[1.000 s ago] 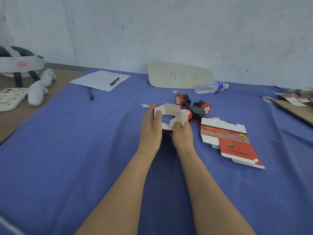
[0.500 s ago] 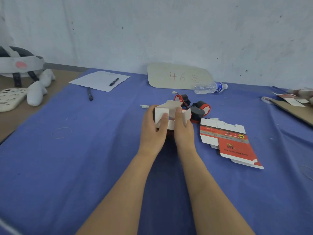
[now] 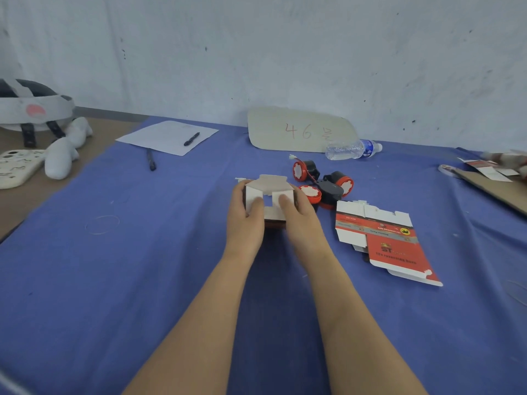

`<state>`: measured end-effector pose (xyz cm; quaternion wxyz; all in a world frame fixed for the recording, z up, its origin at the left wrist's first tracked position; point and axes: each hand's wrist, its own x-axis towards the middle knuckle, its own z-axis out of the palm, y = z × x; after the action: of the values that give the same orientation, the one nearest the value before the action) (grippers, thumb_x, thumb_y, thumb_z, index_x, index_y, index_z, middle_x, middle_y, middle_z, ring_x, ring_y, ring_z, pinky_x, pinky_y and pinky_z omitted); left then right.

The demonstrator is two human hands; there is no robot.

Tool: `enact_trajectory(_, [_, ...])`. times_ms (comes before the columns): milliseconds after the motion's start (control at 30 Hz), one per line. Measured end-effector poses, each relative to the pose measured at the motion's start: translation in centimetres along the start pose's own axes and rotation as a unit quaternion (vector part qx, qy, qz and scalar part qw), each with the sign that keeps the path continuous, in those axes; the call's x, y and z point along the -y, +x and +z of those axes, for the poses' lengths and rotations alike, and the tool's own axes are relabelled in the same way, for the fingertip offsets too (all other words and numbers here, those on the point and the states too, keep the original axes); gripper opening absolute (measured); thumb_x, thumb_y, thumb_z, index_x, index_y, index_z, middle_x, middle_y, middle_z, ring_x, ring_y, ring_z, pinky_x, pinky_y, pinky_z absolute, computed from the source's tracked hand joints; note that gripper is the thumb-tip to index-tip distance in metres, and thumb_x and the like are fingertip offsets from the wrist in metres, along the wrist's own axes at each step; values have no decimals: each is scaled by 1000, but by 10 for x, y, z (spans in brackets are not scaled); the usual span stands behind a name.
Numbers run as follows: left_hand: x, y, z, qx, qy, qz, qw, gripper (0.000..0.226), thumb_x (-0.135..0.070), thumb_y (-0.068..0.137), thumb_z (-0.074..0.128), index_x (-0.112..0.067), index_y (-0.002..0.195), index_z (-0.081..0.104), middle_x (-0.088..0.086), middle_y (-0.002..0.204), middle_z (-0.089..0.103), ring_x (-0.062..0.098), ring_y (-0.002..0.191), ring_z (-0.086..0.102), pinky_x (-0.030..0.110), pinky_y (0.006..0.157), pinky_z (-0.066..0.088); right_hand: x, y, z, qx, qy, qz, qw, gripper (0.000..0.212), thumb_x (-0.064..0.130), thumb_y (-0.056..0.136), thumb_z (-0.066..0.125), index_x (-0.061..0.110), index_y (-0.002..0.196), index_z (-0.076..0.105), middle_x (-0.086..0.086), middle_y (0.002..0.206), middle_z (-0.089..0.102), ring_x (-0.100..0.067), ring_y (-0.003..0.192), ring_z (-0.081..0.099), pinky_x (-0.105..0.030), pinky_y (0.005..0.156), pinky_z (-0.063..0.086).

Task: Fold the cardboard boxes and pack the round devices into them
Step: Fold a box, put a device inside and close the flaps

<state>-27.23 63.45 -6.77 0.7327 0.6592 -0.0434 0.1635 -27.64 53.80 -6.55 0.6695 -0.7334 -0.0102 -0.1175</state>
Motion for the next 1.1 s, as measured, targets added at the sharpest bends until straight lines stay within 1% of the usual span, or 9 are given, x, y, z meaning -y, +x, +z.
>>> enact_trajectory(133, [-4,-4,4,22,13,34,999,39,-2,91,44,-40,96,52,-20,105,58,-7,99,54,16,85,47,0,-3,-1,-66,-44,-58,995,30,7,93,42,25,110,58,12,98,63,-6,88,58,-17,72,49])
enact_trajectory(267, [-2,-1,2,-15,28,33,999,40,0,91,42,-35,105,55,-7,130,50,13,131,40,39,110,35,10,-6,-1,-10,-4,-86,996,41,-5,92,39,26,96,65,25,98,60,9,94,54,-19,83,47])
enact_trajectory(400, [-5,3,-5,-22,-69,-33,997,35,-5,94,42,-33,100,61,2,128,58,20,121,53,34,100,46,16,-10,-1,100,23,-75,992,23,12,95,50,27,98,67,39,97,59,18,107,48,-9,89,41])
enact_trajectory(433, [-5,4,-6,-21,-79,-44,996,33,-6,95,41,-30,101,63,3,126,60,21,119,55,36,98,46,16,-11,-1,110,27,-67,991,14,22,95,54,25,100,67,35,97,59,11,110,50,-14,92,42])
enact_trajectory(533, [-6,4,-7,-18,-96,-67,993,33,-8,93,39,-21,108,65,6,123,63,23,115,57,34,93,47,16,-12,-1,105,35,-50,993,27,42,91,57,19,103,65,15,103,61,-9,107,57,-26,94,46])
enact_trajectory(600, [-8,4,-7,-12,-121,-90,989,35,-13,94,36,-22,109,66,8,123,63,23,112,58,34,92,47,15,-11,0,93,17,-46,994,16,30,93,59,24,106,63,7,116,59,-11,111,56,-25,93,46])
enact_trajectory(700, [-12,3,-4,-17,-139,-105,985,32,-21,95,37,-24,103,68,8,119,64,24,107,60,33,86,49,12,-8,2,74,-62,-66,993,31,12,90,59,32,115,56,0,131,49,-10,119,49,-17,95,45])
enact_trajectory(800, [-14,2,-1,-22,-105,-96,990,28,-22,96,39,-19,102,66,5,120,62,24,114,56,36,92,47,11,-9,4,28,-102,-69,992,32,18,90,61,38,113,52,6,128,50,0,108,50,0,76,40])
enact_trajectory(1100, [-16,-2,3,-17,-88,-100,991,24,-25,95,41,-26,89,65,-6,110,61,14,103,55,28,84,45,7,-9,6,-35,-133,-96,986,24,15,91,61,33,105,54,2,123,53,-4,99,50,2,68,37])
